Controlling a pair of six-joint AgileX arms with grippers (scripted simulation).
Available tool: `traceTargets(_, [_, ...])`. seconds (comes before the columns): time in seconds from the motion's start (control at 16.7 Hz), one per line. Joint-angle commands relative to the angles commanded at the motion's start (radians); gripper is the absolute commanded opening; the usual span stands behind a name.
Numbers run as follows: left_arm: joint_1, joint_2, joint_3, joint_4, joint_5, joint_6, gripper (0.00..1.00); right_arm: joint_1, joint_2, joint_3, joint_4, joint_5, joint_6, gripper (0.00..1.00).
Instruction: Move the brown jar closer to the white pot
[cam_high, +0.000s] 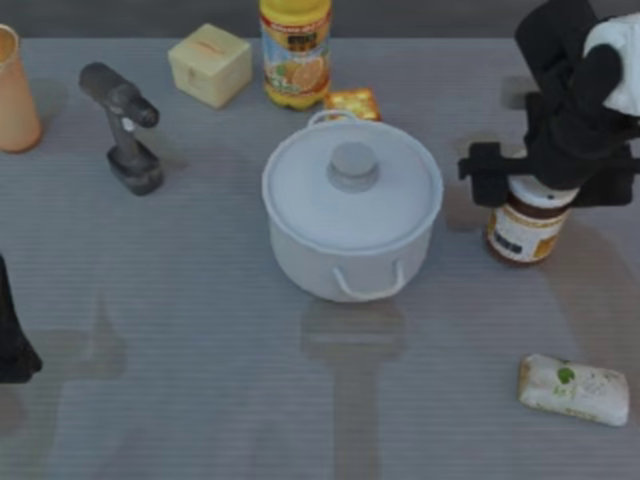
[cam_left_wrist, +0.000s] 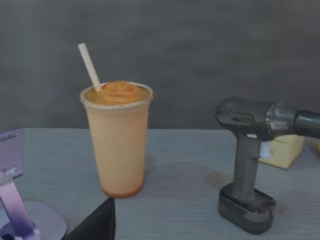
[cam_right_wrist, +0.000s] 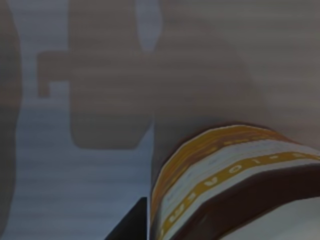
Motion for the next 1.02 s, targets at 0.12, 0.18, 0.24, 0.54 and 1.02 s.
traceTargets(0.12, [0.0, 0.0, 0.0, 0.0, 0.0, 0.0, 1.0, 0.0, 0.0, 0.0, 0.0, 0.0, 0.0, 0.3])
traceTargets(0.18, [0.0, 0.0, 0.0, 0.0, 0.0, 0.0, 1.0, 0.0, 0.0, 0.0, 0.0, 0.0, 0.0, 0.38])
traceTargets(0.24, [0.0, 0.0, 0.0, 0.0, 0.0, 0.0, 1.0, 0.0, 0.0, 0.0, 0.0, 0.0, 0.0, 0.45])
traceTargets(0.54, [0.0, 0.0, 0.0, 0.0, 0.0, 0.0, 1.0, 0.0, 0.0, 0.0, 0.0, 0.0, 0.0, 0.83])
traceTargets(1.02, [0.0, 0.0, 0.0, 0.0, 0.0, 0.0, 1.0, 0.0, 0.0, 0.0, 0.0, 0.0, 0.0, 1.0])
